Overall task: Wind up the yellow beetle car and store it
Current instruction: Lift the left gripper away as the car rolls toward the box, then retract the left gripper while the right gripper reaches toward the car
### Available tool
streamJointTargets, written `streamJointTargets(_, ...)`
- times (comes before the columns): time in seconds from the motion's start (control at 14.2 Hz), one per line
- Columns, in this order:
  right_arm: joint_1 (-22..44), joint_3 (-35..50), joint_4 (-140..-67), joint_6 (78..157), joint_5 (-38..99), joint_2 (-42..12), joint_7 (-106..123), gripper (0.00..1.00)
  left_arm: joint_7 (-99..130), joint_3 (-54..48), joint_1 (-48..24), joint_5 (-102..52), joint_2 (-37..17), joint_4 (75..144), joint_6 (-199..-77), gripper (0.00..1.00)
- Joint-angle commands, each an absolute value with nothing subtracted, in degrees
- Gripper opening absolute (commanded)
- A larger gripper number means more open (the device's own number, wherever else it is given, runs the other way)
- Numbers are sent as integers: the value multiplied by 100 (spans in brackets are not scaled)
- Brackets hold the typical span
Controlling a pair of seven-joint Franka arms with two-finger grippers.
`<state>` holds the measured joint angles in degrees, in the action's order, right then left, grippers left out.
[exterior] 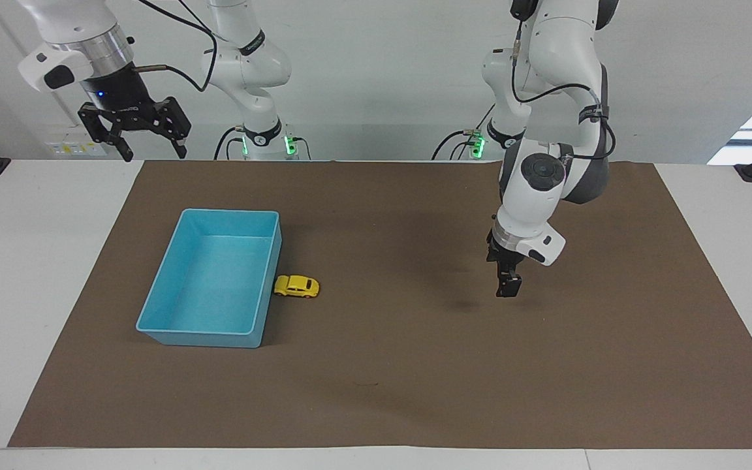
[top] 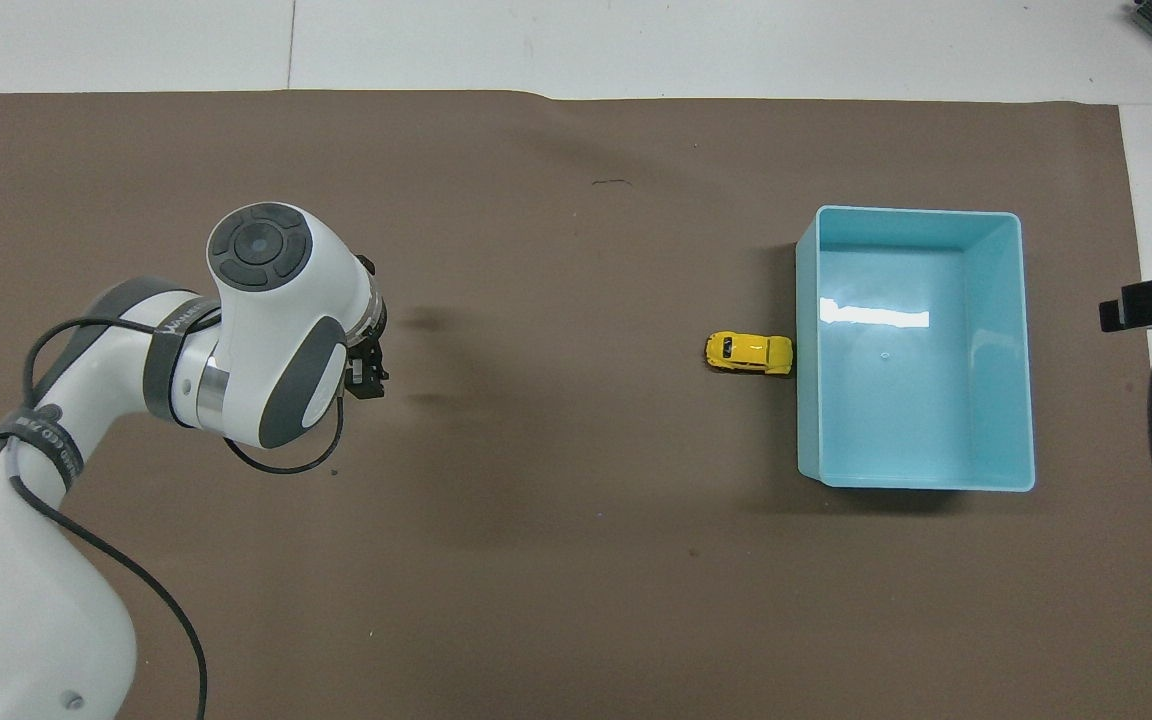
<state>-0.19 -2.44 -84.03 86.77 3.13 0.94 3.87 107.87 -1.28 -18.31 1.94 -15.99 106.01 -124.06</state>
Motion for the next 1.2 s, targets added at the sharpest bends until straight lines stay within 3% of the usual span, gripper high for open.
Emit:
streamJointTargets(0.0, -44, -167, -8464, 8657, 465, 184, 333, 100, 10285, -176, -1749, 299, -1503, 10512, -12243, 100)
streamJointTargets(1.13, 123, 431, -8912, 9307, 483, 97, 3941, 100, 6288, -167, -1064, 237, -1178, 10494, -12007, 100)
